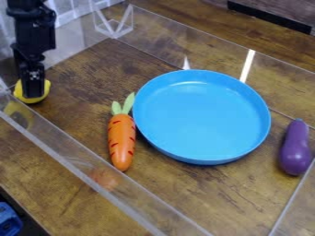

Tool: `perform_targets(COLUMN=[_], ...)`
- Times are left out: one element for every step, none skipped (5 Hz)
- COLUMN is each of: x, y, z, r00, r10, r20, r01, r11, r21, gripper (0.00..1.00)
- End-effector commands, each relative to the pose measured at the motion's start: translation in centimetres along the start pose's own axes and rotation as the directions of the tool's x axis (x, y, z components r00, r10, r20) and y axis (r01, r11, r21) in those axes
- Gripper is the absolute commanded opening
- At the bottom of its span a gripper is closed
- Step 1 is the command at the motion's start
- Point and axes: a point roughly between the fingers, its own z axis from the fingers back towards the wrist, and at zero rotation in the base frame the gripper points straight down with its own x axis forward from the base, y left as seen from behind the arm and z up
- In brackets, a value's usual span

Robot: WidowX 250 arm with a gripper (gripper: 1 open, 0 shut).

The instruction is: Put the lemon on the blue tray

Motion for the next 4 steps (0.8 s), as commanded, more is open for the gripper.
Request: perform_targets(x=[-0.38,-0.33,-0.33,-0.28], y=[0.86,1.08,1.28,1.33], z=[0.68,0.38,0.19,0.19], r00=[0.999,0.999,0.999,0.998], r10=[0.022,0.022,0.024,0.027], r20=[0.027,0.036,0.048,0.058], r01=[-0.022,-0.023,-0.024,-0.027], r11=[0.999,0.999,1.000,1.000], r21=[0.035,0.028,0.017,0.002], gripper=[1.00,1.00,1.00,0.00])
